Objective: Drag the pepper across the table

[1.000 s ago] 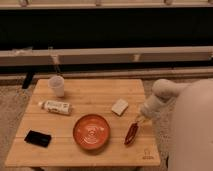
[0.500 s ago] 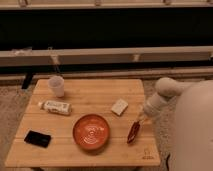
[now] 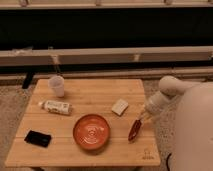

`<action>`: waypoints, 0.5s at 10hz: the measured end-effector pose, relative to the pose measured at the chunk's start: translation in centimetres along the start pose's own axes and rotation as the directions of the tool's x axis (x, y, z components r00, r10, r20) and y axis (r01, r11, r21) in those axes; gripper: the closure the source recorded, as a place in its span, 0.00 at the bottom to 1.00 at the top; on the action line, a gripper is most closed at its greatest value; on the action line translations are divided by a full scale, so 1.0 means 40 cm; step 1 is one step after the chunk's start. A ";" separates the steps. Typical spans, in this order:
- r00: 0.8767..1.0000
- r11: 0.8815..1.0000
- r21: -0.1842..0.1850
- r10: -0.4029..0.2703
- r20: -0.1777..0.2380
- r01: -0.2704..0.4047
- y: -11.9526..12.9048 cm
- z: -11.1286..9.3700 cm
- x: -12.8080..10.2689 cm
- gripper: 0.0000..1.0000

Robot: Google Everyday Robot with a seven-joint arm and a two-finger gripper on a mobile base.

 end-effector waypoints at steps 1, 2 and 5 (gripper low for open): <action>1.000 1.000 -0.003 -0.003 -0.001 0.003 -0.001 -0.002 -0.005 0.91; 1.000 1.000 -0.008 -0.006 -0.002 0.006 0.000 -0.006 -0.011 0.91; 1.000 1.000 -0.025 -0.010 0.002 0.010 -0.001 -0.019 -0.039 0.91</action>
